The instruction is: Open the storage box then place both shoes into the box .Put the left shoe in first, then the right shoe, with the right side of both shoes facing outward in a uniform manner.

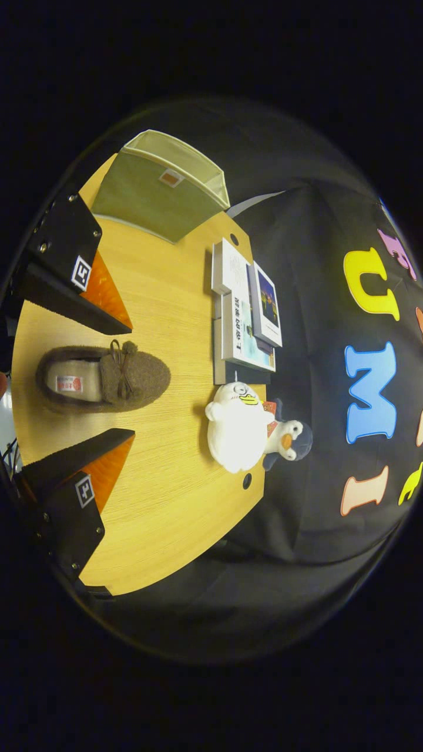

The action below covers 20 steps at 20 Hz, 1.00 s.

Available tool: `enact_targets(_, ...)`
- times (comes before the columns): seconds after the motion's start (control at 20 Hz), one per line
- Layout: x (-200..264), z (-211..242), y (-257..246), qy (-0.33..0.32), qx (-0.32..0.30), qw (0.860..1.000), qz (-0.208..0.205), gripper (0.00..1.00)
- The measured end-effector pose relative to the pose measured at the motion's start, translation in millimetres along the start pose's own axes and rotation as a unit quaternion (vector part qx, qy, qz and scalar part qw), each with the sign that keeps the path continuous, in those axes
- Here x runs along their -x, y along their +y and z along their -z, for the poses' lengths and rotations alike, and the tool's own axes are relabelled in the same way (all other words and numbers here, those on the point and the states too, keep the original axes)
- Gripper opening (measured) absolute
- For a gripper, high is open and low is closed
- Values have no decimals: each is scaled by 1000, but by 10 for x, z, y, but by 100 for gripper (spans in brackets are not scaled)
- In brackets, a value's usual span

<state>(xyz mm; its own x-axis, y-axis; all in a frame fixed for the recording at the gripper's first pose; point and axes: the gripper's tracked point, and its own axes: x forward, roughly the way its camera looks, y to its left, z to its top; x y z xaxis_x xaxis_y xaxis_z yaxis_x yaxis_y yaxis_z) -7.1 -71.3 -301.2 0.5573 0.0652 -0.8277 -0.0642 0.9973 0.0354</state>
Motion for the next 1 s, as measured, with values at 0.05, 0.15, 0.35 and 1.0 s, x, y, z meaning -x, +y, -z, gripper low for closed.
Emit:
enact_targets(0.05, -40, 50, -44, 6, 2, 1000, 1, 98)
enact_targets(0.15, -115, 155, -114, 19, -1, 1000, -2, 98)
enact_targets(0.35, -271, 343, -256, 42, -8, 999, -4, 96)
enact_targets(1.0, -542, 770, -228, 117, -132, 983, -57, 49)
